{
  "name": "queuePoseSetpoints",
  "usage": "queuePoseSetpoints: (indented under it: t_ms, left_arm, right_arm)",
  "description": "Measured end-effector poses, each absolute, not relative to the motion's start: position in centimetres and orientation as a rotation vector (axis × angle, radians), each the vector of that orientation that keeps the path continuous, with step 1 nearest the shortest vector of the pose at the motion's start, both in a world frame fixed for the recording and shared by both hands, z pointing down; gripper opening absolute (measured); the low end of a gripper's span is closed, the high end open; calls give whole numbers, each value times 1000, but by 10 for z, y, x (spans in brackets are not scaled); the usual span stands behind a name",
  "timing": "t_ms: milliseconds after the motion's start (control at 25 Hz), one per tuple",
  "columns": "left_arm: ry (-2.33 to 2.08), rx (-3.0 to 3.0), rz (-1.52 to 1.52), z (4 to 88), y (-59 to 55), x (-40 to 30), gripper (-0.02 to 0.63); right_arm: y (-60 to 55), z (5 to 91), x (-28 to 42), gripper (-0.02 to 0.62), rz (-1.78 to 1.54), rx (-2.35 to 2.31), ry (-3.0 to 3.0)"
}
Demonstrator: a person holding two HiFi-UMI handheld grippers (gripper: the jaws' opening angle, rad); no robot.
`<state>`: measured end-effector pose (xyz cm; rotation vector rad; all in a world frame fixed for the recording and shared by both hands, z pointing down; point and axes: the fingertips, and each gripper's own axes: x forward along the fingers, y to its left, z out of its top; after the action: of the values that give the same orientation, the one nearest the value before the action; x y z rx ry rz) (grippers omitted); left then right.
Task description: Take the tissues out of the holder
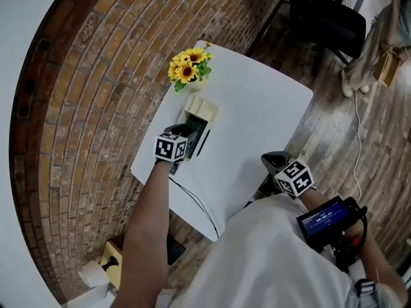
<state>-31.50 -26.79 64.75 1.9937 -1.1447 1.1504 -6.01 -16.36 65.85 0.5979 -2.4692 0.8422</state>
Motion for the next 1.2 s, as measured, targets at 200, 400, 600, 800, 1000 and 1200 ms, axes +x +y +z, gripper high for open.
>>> queuePoseSetpoints:
  t_ms: [200,400,600,800,1000,1200]
  left_arm:
    - [-1028,1944,1267,662,-271,-310,290]
    - [-968,1874,1300,673,-277,-310,327]
    - [-973,1815,1234,681,-277,-311,325]
    - [-1010,1850,1197,679,-274,-310,285]
    - [-1088,1877,1195,668,-271,-314,256]
    - [-1198,1959,1160,642,-265,-319,255]
  right_arm:
    - [-160,661,-56,6,856,621,-2458]
    - [-159,664,-50,6,869,645,-2444]
    - [-158,667,-44,6,879,670,-2429]
    - [-157,667,-44,6,872,665,-2427]
    - [-159,663,-50,6,848,640,-2444]
    - [-156,660,-54,6,829,614,-2458]
